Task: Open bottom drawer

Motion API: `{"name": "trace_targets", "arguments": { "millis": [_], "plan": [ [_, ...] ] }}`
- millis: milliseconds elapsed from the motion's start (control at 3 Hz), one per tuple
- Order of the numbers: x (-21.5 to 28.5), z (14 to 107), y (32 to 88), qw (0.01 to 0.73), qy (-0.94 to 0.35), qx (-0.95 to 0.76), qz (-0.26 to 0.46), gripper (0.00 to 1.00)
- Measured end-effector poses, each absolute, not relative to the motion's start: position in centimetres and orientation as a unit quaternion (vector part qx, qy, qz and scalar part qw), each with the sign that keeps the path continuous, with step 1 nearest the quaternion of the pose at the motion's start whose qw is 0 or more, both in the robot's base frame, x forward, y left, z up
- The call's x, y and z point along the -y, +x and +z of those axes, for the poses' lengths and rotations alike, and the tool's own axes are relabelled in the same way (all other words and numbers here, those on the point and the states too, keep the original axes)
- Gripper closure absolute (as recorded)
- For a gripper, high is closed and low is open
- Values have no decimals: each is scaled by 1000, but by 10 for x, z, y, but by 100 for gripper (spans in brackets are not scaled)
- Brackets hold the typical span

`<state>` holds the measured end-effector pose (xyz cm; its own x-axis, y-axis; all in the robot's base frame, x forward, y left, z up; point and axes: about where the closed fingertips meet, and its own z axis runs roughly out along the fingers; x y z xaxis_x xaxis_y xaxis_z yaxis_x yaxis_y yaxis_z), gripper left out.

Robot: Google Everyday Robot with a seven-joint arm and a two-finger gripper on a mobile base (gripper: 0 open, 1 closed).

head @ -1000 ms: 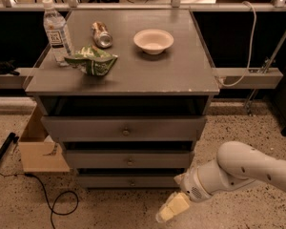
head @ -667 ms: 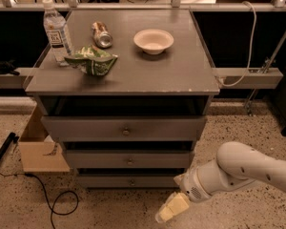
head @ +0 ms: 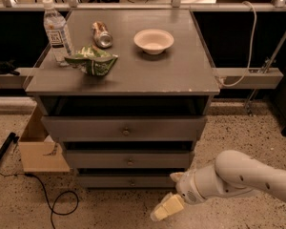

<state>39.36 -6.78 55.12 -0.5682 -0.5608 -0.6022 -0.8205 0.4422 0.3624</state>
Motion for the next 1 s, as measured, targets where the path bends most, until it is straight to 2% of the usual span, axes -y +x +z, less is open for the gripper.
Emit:
{"name": "trace_targets", "arguments": {
  "millis": [667, 1000],
  "plan": [
    [61, 549, 431, 286, -448, -806, 260, 0],
    [62, 549, 435, 291, -446, -807, 256, 0]
  ]
}}
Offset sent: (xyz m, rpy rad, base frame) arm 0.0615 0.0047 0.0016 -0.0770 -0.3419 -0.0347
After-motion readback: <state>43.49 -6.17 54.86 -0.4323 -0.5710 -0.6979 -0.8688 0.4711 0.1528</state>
